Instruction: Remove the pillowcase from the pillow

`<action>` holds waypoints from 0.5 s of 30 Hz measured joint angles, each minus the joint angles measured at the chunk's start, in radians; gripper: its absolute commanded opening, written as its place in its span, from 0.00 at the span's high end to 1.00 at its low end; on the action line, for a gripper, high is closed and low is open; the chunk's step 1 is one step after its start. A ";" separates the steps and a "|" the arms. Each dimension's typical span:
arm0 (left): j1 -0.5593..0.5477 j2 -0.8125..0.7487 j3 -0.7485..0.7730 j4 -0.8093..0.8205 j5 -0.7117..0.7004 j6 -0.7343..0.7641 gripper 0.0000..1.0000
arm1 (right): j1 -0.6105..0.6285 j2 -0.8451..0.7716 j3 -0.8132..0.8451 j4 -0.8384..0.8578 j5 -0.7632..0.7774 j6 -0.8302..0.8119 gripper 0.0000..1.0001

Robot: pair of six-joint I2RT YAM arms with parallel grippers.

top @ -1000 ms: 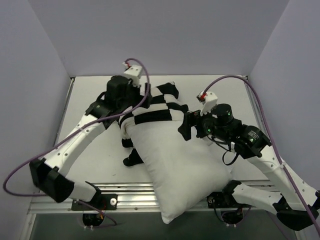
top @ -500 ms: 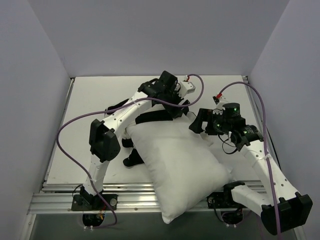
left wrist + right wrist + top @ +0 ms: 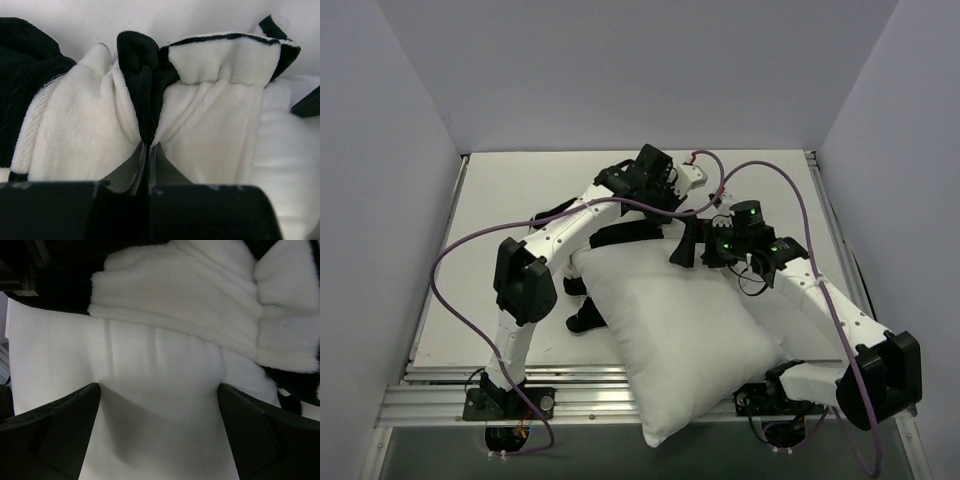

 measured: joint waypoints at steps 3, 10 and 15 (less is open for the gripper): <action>0.004 -0.028 -0.033 0.029 -0.027 -0.032 0.98 | 0.055 0.061 0.003 0.031 0.004 -0.002 0.10; 0.054 -0.054 -0.087 0.089 -0.100 -0.151 0.98 | 0.113 0.123 0.003 0.129 -0.003 -0.034 1.00; 0.115 -0.066 -0.104 0.122 -0.155 -0.276 0.98 | 0.137 0.095 0.005 0.135 -0.009 -0.072 1.00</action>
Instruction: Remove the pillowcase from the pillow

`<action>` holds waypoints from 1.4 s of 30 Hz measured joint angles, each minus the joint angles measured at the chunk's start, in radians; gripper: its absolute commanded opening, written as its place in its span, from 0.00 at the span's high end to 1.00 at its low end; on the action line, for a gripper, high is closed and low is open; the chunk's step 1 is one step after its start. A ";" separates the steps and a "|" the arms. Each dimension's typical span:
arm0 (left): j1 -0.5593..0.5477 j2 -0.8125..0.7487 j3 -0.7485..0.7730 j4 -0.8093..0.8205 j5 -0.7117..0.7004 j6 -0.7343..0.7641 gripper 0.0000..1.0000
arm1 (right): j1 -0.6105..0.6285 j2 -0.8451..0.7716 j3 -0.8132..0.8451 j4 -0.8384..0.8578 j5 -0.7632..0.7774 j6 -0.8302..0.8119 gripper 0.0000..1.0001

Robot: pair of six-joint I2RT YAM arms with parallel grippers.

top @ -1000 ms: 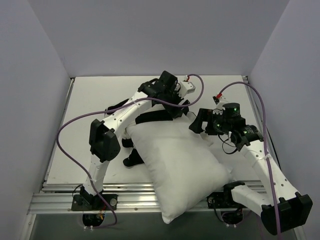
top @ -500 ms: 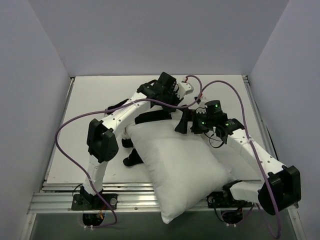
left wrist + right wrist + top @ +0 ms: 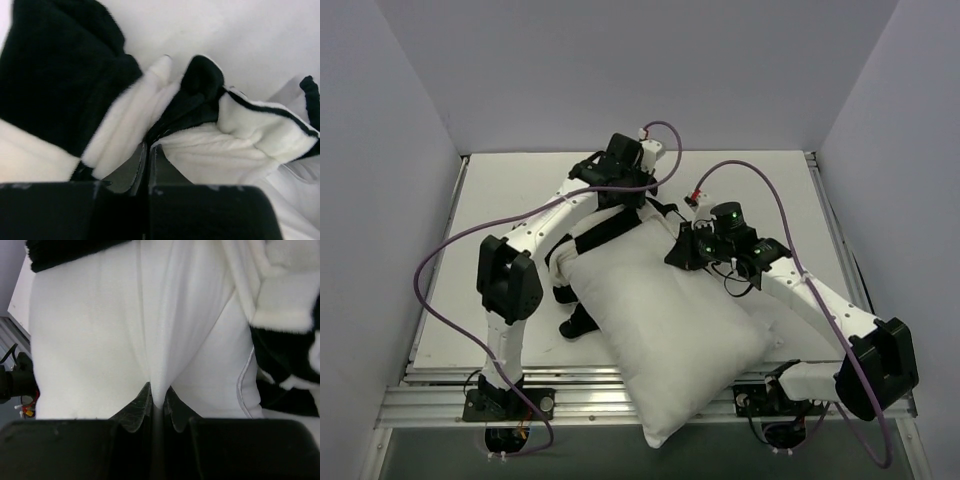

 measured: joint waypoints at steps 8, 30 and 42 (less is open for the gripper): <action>0.135 -0.065 -0.027 0.010 -0.117 -0.160 0.98 | 0.012 -0.172 0.050 -0.135 -0.016 -0.061 1.00; 0.488 0.003 -0.062 0.101 -0.406 -0.138 0.98 | 0.011 -0.399 0.430 -0.656 0.175 -0.113 1.00; 0.506 -0.088 -0.251 0.111 -0.406 -0.172 0.98 | 0.014 -0.312 0.431 -0.640 0.399 -0.050 1.00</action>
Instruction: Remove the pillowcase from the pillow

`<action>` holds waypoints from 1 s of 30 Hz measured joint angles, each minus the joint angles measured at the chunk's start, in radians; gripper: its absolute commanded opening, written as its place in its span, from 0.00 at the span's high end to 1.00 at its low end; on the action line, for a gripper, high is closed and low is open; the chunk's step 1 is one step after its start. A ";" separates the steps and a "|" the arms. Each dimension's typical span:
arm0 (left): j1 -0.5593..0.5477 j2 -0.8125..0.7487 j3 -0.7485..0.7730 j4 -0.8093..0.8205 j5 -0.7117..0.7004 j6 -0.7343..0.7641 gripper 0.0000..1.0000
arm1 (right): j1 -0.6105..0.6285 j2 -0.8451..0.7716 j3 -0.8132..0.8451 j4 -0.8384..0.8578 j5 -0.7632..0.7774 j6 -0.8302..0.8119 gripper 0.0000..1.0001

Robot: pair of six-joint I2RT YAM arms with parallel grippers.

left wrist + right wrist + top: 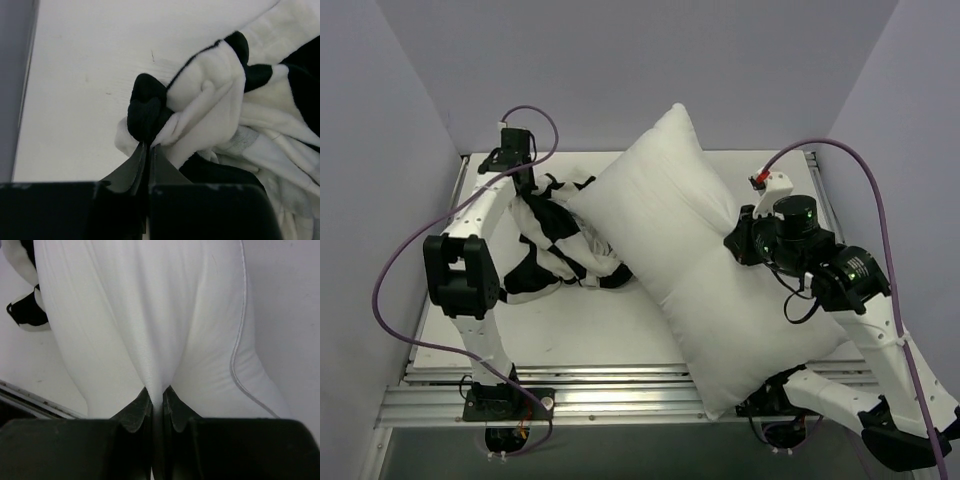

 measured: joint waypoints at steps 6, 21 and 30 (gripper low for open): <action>0.043 -0.178 0.012 -0.053 0.001 -0.012 0.98 | -0.022 0.078 0.000 0.074 0.097 0.035 1.00; 0.103 -0.251 0.113 -0.101 0.057 -0.038 0.95 | -0.211 0.364 -0.005 0.356 0.142 0.175 1.00; 0.060 -0.331 -0.384 -0.068 0.262 -0.130 0.57 | -0.242 0.573 -0.095 0.585 0.145 0.201 0.88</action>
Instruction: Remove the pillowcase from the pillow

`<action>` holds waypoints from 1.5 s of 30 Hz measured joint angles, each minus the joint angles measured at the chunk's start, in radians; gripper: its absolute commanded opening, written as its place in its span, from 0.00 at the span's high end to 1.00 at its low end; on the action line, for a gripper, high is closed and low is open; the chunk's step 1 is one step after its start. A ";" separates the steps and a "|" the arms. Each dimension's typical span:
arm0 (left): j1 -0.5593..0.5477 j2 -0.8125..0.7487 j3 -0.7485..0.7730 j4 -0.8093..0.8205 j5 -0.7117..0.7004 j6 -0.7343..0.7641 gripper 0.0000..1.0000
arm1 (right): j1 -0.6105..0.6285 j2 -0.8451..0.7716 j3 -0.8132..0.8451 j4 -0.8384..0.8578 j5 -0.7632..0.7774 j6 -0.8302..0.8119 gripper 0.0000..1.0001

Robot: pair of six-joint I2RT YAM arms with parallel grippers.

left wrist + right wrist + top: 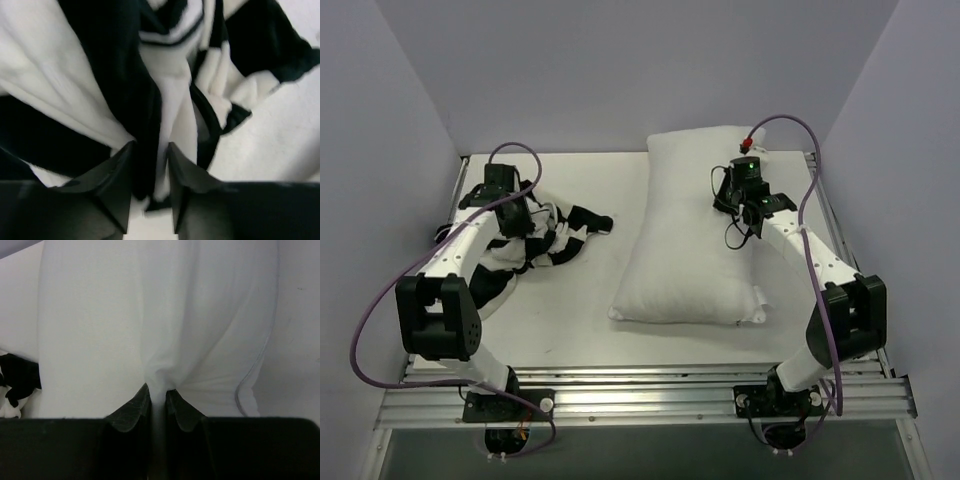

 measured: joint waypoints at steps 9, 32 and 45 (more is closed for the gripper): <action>-0.039 -0.315 -0.079 -0.040 0.068 -0.008 0.05 | -0.002 -0.077 0.019 -0.023 0.001 -0.038 0.12; -0.039 -0.973 0.401 -0.249 -0.272 0.105 0.06 | 0.011 -0.830 0.298 -0.332 0.465 -0.322 0.00; -0.093 -1.074 0.389 -0.305 -0.420 0.117 0.06 | 0.061 -0.957 0.199 -0.344 0.536 -0.380 0.01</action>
